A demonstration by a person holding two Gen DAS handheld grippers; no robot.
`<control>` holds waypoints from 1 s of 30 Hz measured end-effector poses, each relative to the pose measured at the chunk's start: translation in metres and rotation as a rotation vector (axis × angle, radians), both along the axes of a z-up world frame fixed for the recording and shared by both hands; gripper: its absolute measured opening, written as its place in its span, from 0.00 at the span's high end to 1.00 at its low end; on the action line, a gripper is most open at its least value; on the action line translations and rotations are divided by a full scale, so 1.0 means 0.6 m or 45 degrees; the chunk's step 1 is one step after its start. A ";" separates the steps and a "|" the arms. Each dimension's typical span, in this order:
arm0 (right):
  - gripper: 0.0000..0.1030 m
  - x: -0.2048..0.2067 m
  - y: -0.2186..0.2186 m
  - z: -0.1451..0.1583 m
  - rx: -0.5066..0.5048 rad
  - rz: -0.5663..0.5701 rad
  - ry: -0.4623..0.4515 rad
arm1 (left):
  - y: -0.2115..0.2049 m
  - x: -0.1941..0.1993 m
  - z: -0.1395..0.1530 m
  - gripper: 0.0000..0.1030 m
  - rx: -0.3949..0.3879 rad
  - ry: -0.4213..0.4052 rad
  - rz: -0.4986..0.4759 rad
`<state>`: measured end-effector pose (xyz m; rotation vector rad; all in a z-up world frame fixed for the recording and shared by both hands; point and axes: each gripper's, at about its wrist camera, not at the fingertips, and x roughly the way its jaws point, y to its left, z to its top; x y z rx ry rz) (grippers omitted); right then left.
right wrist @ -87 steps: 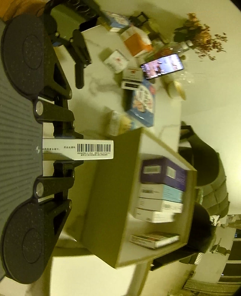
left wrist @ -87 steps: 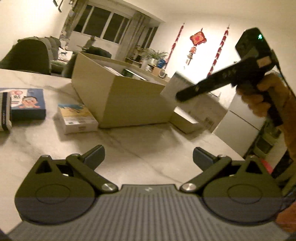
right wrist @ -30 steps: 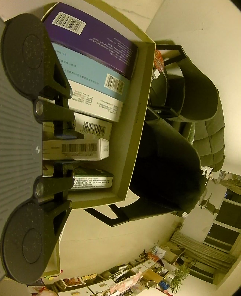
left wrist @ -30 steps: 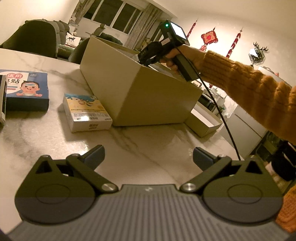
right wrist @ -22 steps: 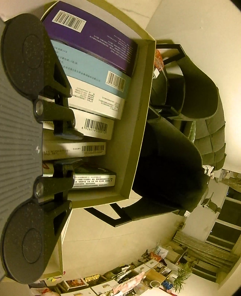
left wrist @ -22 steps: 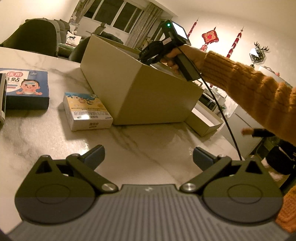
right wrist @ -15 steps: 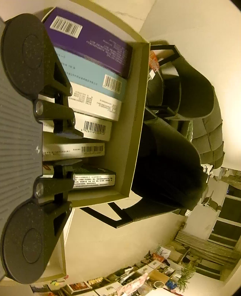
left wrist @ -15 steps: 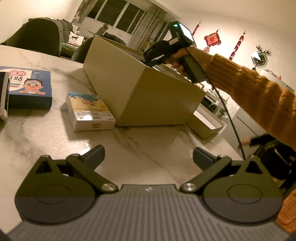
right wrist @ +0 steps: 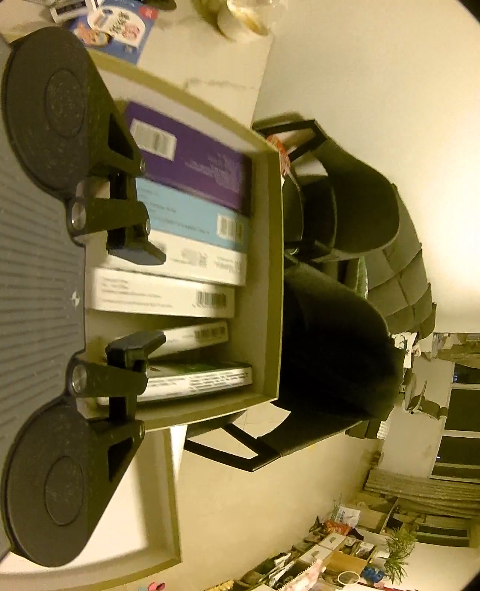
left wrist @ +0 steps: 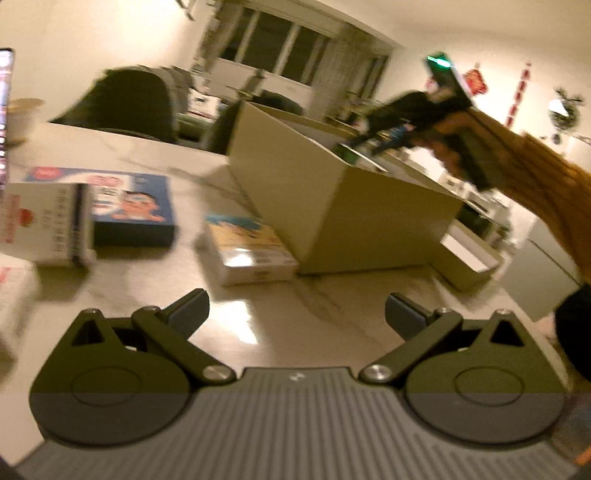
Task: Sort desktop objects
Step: 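Open the right gripper and withdraw it from the lid, then move the left tool to the white box with the red strawberry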
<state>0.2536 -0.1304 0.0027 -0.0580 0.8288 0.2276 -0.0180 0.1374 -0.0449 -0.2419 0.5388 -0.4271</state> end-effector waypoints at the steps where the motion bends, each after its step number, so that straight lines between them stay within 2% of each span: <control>1: 0.52 -0.012 -0.001 0.002 0.008 0.005 -0.005 | 0.005 -0.002 0.001 0.00 0.006 -0.003 0.030; 5: 0.42 -0.058 -0.006 0.010 0.053 0.022 -0.021 | 0.026 -0.012 0.003 0.00 0.051 -0.021 0.152; 9: 0.32 -0.103 -0.014 0.012 0.089 0.031 -0.034 | 0.042 -0.025 0.009 0.00 0.141 -0.041 0.249; 15: 0.24 -0.160 -0.026 0.010 0.128 0.038 -0.062 | 0.063 -0.032 0.023 0.00 0.265 -0.072 0.325; 22: 0.21 -0.221 -0.025 0.010 0.139 0.070 -0.117 | 0.089 -0.036 0.037 0.00 0.382 -0.119 0.427; 28: 0.17 -0.286 -0.019 0.012 0.132 0.123 -0.200 | 0.129 -0.035 0.039 0.00 0.442 -0.104 0.525; 30: 0.12 -0.307 -0.017 0.011 0.139 0.137 -0.229 | 0.142 -0.033 0.036 0.00 0.449 -0.087 0.553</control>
